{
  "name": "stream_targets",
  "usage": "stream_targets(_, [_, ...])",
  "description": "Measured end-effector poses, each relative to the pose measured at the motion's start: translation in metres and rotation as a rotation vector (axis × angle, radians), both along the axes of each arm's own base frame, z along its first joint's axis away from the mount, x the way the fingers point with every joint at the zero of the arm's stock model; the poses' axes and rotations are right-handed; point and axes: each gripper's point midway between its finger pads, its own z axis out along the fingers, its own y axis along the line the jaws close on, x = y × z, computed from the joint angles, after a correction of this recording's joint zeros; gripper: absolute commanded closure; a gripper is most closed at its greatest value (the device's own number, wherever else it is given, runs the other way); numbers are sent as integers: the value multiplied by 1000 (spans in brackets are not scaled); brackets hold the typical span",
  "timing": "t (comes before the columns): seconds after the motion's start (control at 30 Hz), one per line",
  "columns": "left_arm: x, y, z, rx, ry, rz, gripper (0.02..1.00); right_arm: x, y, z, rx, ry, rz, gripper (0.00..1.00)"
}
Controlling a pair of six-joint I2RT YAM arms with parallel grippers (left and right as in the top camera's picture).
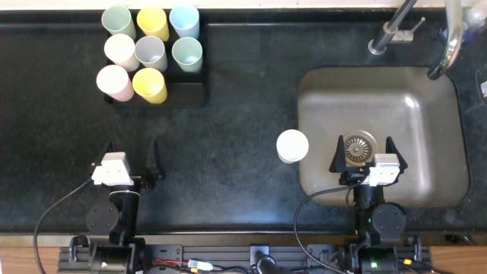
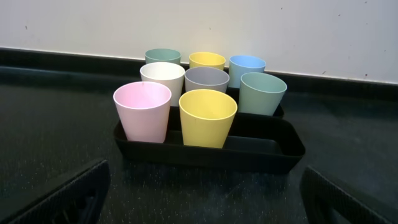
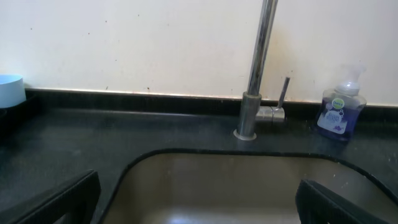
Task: Store Cups
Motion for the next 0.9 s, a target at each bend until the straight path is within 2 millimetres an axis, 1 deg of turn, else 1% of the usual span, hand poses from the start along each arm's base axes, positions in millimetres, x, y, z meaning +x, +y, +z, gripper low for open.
stream_targets(0.47, [0, 0, 0, 0, 0, 0, 18, 0, 0, 0, -1, 2, -2, 3])
stream_targets(0.53, [0, 0, 0, 0, 0, 0, 20, 1, -1, -3, -1, 25, -3, 3])
stream_targets(0.6, [0, 0, 0, 0, 0, 0, 18, 3, -1, 1, -2, 65, -8, 3])
stream_targets(0.7, [0, 0, 0, 0, 0, 0, 18, 9, -2, 22, -4, 135, -15, 1])
stream_targets(0.83, [0, 0, 0, 0, 0, 0, 18, 20, -3, 63, -7, 250, -18, 3])
stream_targets(0.9, [0, 0, 0, 0, 0, 0, 18, 25, -3, 77, -4, 330, -19, 5])
